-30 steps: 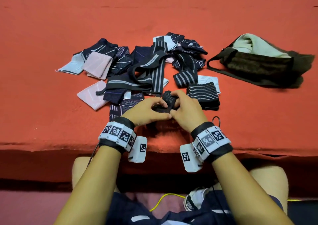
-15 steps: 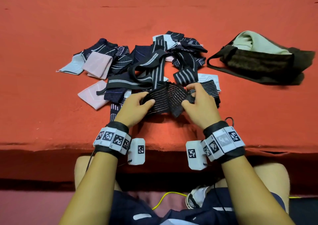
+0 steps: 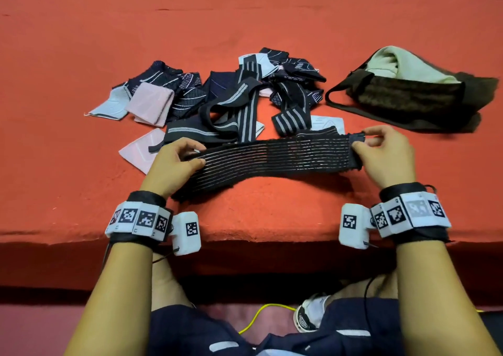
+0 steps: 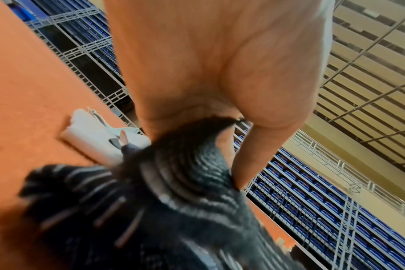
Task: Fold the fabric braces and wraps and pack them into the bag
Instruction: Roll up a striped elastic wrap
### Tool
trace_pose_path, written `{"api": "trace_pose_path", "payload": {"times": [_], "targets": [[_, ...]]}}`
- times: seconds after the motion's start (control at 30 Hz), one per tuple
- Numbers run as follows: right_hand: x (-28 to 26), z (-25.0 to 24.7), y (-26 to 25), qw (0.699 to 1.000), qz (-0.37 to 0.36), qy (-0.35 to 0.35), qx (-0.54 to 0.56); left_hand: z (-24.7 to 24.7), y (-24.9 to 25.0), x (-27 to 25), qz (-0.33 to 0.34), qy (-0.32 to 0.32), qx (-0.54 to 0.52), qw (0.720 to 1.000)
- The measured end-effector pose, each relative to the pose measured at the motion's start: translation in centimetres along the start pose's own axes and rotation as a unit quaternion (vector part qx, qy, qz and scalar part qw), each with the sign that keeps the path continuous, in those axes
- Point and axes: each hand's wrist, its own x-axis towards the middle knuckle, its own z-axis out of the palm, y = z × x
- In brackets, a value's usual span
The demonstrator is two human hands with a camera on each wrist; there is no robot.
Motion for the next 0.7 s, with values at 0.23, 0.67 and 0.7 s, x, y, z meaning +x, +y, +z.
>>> {"api": "trace_pose_path", "payload": {"times": [0.23,0.67,0.7], "targets": [[-0.5,1.4,0.1,1.000,0.002,-0.014,0.024,0.9,0.1,1.0,0.008,0.031,0.089,0.996],[-5.7,7.9,-6.3,0.982,-0.083,-0.156,0.062,7.9,5.1,-1.9,0.109,-0.111,0.024,0.988],[-6.1,8.3,-6.8,0.980,-0.089,-0.165,0.063,8.1,5.1,-1.8,0.089,-0.115,0.006,0.989]]}}
